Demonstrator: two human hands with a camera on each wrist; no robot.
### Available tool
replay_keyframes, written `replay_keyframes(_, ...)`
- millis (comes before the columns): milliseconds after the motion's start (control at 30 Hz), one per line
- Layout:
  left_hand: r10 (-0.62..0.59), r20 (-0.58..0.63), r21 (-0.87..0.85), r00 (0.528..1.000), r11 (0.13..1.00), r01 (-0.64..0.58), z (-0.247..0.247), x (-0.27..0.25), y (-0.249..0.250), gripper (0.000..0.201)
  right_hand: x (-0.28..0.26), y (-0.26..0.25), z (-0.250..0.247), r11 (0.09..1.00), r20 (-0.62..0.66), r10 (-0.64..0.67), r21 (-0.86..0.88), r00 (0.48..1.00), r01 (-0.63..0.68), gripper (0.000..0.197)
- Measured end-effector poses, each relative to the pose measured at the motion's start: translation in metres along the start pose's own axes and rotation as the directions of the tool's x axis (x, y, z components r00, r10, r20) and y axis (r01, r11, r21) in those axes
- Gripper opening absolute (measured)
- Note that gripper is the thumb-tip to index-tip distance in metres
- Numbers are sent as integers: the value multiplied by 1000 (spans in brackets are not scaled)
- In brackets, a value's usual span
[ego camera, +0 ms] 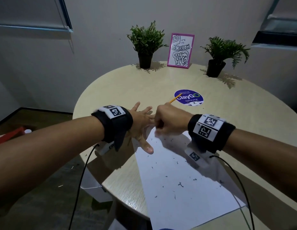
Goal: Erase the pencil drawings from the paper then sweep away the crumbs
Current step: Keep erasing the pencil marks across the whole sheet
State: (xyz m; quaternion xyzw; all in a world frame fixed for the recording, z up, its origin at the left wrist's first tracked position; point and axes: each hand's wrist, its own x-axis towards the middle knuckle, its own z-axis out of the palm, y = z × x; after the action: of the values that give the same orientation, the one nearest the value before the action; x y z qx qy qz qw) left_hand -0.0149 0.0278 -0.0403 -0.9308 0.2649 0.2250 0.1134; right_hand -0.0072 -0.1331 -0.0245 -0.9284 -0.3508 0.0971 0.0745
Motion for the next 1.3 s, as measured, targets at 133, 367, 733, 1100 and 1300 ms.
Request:
replay_keyframes(133, -56, 17, 11, 998, 998, 56, 2, 2, 2, 123, 6, 11, -2, 1000, -21, -21, -11, 1000, 21, 18)
replay_keyframes(367, -76, 71, -21, 995, 997, 78, 0, 2, 0, 121, 0, -1, 3, 999, 19, -31, 9, 999, 31, 16)
replay_keyframes(733, -50, 27, -55, 998, 997, 51, 0, 2, 0, 116, 2, -10, 1, 1000, 8, -15, -20, 1000, 15, 18)
replay_keyframes(1100, -68, 20, -64, 998, 996, 69, 1, 2, 0, 123, 4, 1, 3, 1000, -8, -2, -4, 1000, 2, 18)
replay_keyframes(1300, -77, 12, -57, 997, 995, 77, 4, 5, -1, 135, 18, 27, -8, 995, -94, 88, -34, 992, -91, 21)
